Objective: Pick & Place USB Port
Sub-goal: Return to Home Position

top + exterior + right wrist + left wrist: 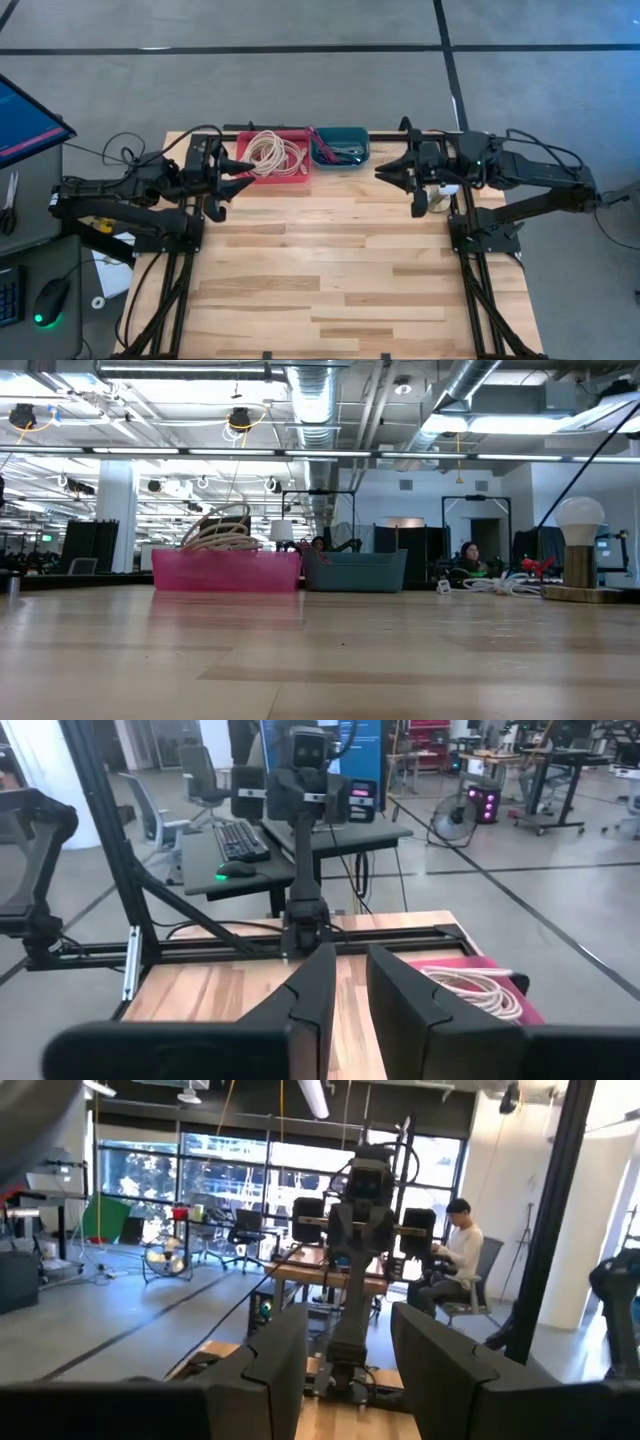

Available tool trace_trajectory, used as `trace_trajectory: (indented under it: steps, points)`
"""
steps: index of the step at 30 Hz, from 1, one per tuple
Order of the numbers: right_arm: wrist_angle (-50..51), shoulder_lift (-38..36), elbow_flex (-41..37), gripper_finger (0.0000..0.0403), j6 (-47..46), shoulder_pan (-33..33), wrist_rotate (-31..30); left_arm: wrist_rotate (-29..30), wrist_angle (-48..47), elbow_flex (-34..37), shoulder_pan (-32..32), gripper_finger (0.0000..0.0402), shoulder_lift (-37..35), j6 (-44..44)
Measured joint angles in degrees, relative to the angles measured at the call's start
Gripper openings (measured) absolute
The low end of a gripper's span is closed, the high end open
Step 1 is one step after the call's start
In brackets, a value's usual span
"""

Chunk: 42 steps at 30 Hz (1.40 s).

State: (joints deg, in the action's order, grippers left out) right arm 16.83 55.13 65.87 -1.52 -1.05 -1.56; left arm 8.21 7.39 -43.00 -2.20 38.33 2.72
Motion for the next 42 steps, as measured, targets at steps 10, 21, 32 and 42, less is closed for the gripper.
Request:
trace_trajectory:
  steps: [10, 21, 32, 42]
  points:
    - [-0.6, -0.6, 0.0, 0.0054, -2.5, 1.0, 0.2, 0.1, 1.7, 0.0, 0.0, 0.0145, -0.1, -3.4]
    - [3.4, -9.7, -2.4, 0.0054, -1.5, 3.0, 0.0, 1.2, -1.7, 0.0, 0.0, 0.0145, -6.5, -7.0]
    - [-1.9, -16.1, -16.0, 0.0054, -2.4, 2.8, -0.2, 1.9, -9.4, 1.6, 0.0, 0.0145, -9.5, -8.5]
    - [-9.8, -22.9, -26.9, 0.0054, -3.1, 2.8, -0.3, 5.5, -8.1, 13.9, 0.0, 0.0109, -15.5, -5.5]
